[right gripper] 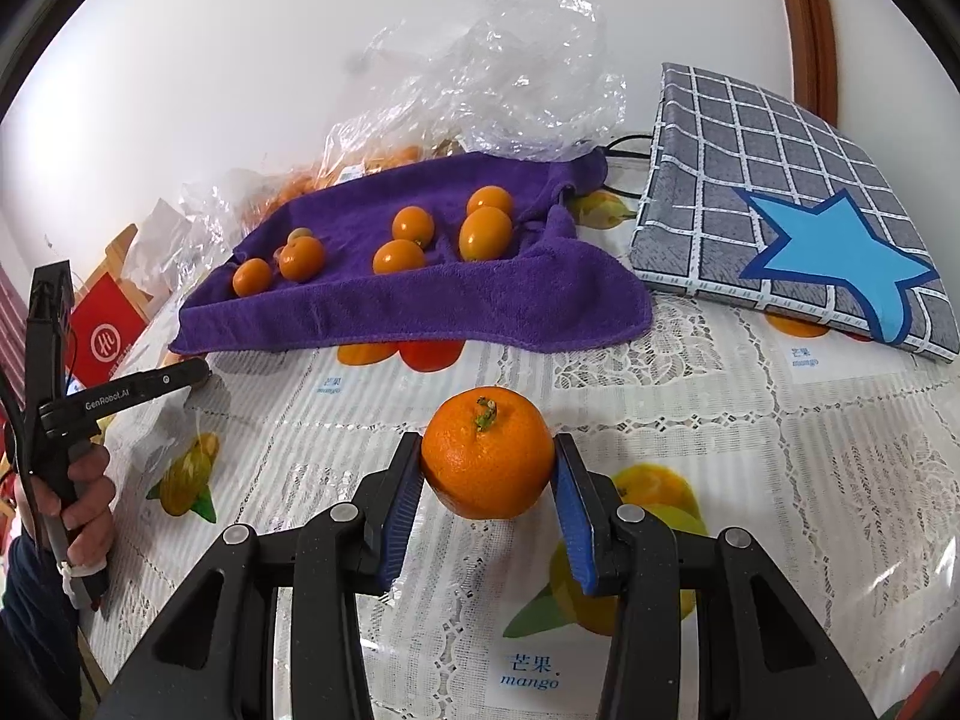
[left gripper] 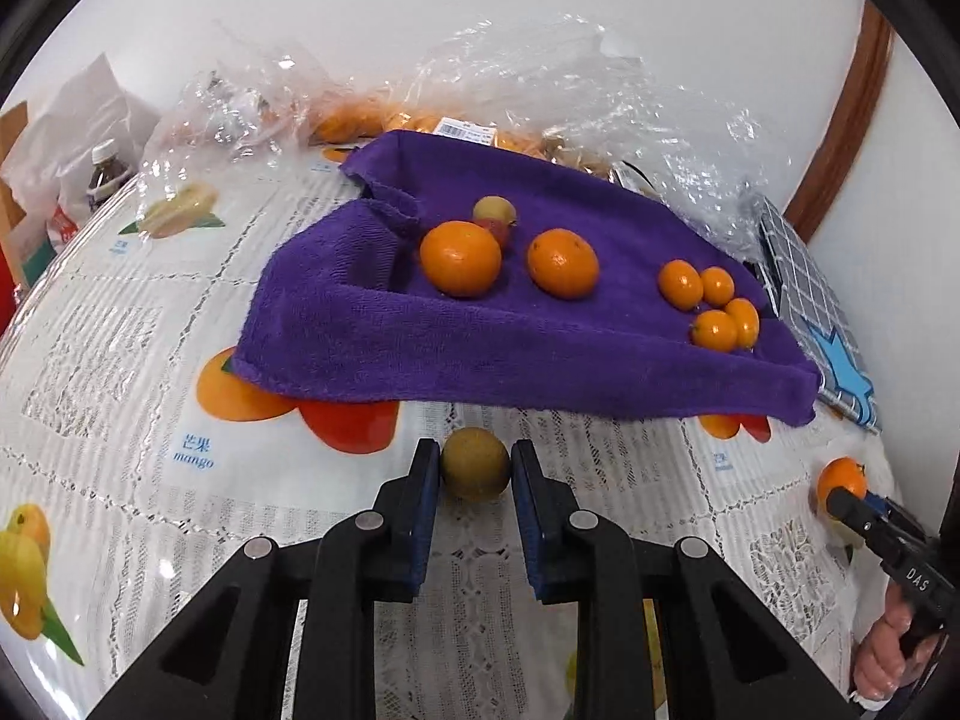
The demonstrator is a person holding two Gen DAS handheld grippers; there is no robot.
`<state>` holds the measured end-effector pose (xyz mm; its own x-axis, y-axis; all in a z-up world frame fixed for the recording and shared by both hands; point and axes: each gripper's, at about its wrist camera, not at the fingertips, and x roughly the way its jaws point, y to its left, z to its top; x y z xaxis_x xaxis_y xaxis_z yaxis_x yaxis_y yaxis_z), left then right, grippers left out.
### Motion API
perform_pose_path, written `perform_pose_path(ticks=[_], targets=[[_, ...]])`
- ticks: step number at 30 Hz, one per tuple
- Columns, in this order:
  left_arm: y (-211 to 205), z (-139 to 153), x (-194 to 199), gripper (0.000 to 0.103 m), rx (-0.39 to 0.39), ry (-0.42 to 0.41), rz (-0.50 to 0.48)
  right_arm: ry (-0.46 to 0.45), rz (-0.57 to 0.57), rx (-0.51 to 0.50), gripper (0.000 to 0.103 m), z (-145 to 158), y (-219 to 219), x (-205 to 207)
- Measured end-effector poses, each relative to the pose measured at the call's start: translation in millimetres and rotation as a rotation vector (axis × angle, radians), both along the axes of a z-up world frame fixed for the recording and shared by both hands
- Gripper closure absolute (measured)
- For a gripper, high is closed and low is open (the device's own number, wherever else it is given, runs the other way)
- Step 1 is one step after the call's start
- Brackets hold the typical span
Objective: Organize fruits
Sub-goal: 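Carry the brown fruit and the tangerine over the towel with both tools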
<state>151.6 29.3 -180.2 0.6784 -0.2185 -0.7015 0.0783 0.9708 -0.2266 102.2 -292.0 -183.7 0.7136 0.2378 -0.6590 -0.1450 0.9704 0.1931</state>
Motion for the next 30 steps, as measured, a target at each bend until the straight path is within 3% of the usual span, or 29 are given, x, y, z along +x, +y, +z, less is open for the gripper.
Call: perform_pose_path(ticks=[13, 22, 24, 30], targets=[[-2, -3, 5, 0.080, -0.022, 0.007, -0.015, 0.003, 0.016, -0.004, 0.061, 0, 1, 2], [8, -5, 2, 0.080, -0.115, 0.002, -0.012, -0.004, 0.010, 0.001, 0.061, -1, 0, 0], [13, -3, -3, 0.080, -0.169, -0.027, -0.017, -0.009, 0.010, 0.004, 0.061, -1, -1, -1], [13, 3, -10, 0.080, -0.174, -0.083, -0.014, -0.025, 0.002, 0.013, 0.061, 1, -4, -3]])
